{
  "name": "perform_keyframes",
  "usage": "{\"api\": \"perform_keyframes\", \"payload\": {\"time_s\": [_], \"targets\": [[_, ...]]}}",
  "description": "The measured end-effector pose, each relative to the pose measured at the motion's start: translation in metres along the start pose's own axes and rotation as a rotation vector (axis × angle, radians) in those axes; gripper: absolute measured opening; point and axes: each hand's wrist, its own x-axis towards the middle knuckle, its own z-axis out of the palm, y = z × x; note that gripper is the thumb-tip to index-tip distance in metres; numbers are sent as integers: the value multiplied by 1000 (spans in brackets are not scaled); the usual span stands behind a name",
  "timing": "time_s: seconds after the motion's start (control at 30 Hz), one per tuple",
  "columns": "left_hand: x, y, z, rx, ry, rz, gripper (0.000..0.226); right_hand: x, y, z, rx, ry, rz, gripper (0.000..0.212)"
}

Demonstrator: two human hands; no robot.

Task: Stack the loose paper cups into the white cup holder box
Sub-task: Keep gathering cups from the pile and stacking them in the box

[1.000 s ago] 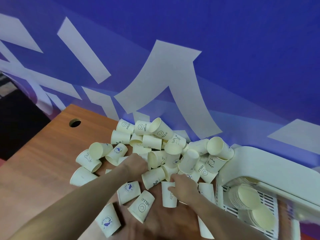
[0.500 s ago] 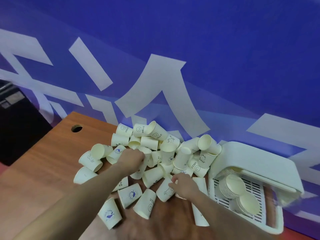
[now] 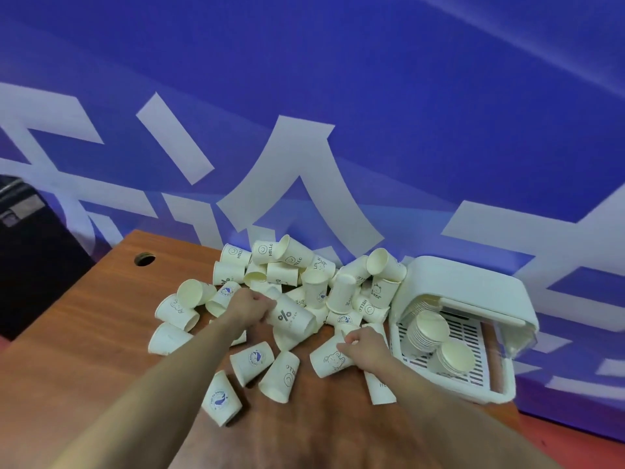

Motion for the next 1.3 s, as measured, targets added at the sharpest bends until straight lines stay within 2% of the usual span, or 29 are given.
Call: {"api": "perform_keyframes", "payload": {"time_s": [0.1,0.23,0.37,0.57,0.67,0.77,0.87,1.0,1.13,1.3], "targets": [[-10,-11,11,-156,-50,-95,19,-13,-5,0,37,39,12,29],[-23,-16,32,-228,-110,-150,20,-28,-10,2,23,70,14,25],[-28,-17,47,-229,-131,-221,20,-36,-9,2,-45,120,27,40],[-32,-12,56,-194,-138,-226,13,-45,-5,-15,-121,146,30,29],[-38,-1,59,-129,-130,-169,19,-47,-1,-25,-165,183,44,24],[-45,8,63,-54,-150,-83,14,-51,3,-33,-175,188,48,27],[-50,15,72,10,-178,-26,12,-55,11,-45,-197,202,45,16],[-61,28,89,58,-208,55,15,-62,28,-62,-198,221,48,21],[-73,43,114,73,-171,150,12,-74,47,-84,-206,267,66,16],[-89,61,152,202,-144,283,8,-89,76,-114,-202,296,86,13]]}}
